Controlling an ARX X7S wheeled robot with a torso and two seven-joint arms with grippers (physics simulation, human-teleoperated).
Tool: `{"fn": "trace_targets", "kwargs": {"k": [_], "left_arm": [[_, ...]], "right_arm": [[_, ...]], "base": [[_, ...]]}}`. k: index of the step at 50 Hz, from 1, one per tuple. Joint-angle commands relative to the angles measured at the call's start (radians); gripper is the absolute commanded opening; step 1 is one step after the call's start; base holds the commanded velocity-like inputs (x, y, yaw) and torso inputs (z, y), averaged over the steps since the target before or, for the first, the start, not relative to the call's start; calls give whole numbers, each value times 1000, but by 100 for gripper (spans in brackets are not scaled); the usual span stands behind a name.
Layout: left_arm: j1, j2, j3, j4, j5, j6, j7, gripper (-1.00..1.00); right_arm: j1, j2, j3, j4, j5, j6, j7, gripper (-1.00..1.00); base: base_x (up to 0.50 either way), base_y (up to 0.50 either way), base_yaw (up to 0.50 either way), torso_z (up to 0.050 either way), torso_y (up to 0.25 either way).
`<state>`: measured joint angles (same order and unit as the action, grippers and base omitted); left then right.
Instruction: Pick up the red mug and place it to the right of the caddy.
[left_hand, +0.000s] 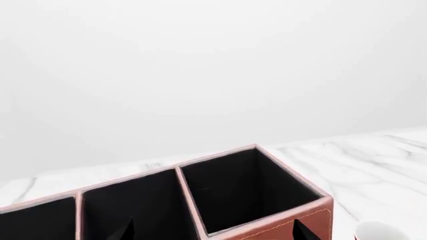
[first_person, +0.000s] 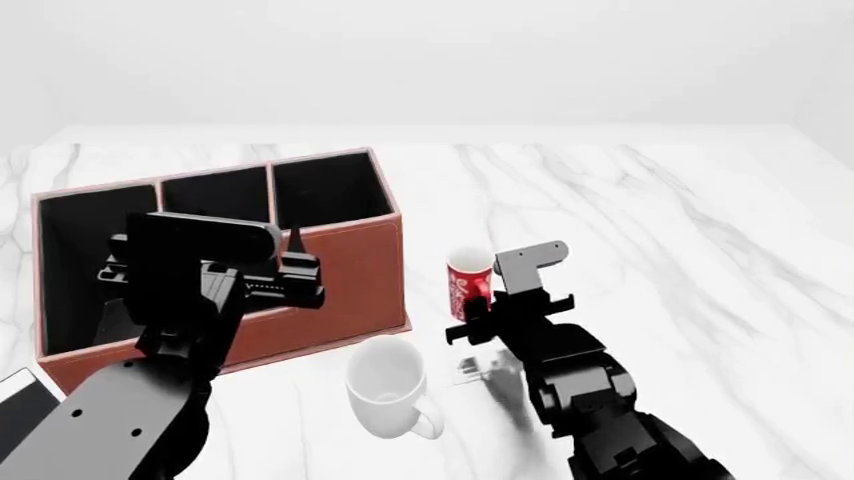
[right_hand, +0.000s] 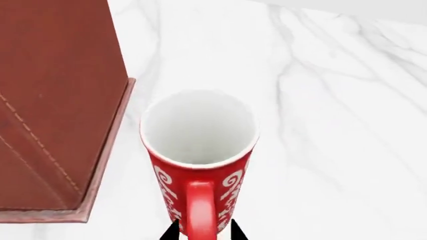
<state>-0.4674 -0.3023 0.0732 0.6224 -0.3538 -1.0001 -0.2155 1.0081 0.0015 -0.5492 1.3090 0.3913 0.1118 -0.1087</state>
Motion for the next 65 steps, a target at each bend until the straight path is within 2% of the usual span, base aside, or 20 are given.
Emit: {"fn": "trace_targets", "kwargs": {"k": [1,20,26,27,31,33,36,51,55,59,65], "left_arm": [[-2,-3,-1,1,-4,-1,-4,100],[3,-9,-7,-3,-12,6,-9,100],[3,-10,-5,-5,-12,8,-11,100],[3,-10,-4,-6,-12,8,-12,100],[-1,-10,-2,-1,-15,1,-16,100],[-2,-10,-2,-1,-15,2,-16,100],[-6,-10,0,-5,-16,1,-17,100],[-13,-12,-2,0,-24,-10,-25,100],[-13,-13,-6,7,-29,-16,-27,100],[-14,-13,-4,4,-30,-12,-28,100],[-11,-14,-2,10,-32,-13,-30,100]], "right_arm": [[8,-1,9,0,-12,14,14,100],[-5,0,38,0,-99,21,30,100],[-54,26,100,-7,-156,-21,-56,100],[-85,45,98,-80,-152,12,-54,100],[-383,237,122,-680,-53,378,14,100],[-447,282,131,-980,-20,439,18,100],[-566,364,168,-1211,35,501,41,100],[-723,518,389,-1654,216,569,118,100],[-759,515,481,-1769,218,506,185,100],[-814,513,562,-1871,267,437,184,100],[-848,520,597,-1928,287,424,198,100]], "base": [[0,0,0,0,0],[0,0,0,0,0],[0,0,0,0,0],[0,0,0,0,0],[0,0,0,0,0],[0,0,0,0,0],[0,0,0,0,0],[0,0,0,0,0],[0,0,0,0,0],[0,0,0,0,0],[0,0,0,0,0]]}}
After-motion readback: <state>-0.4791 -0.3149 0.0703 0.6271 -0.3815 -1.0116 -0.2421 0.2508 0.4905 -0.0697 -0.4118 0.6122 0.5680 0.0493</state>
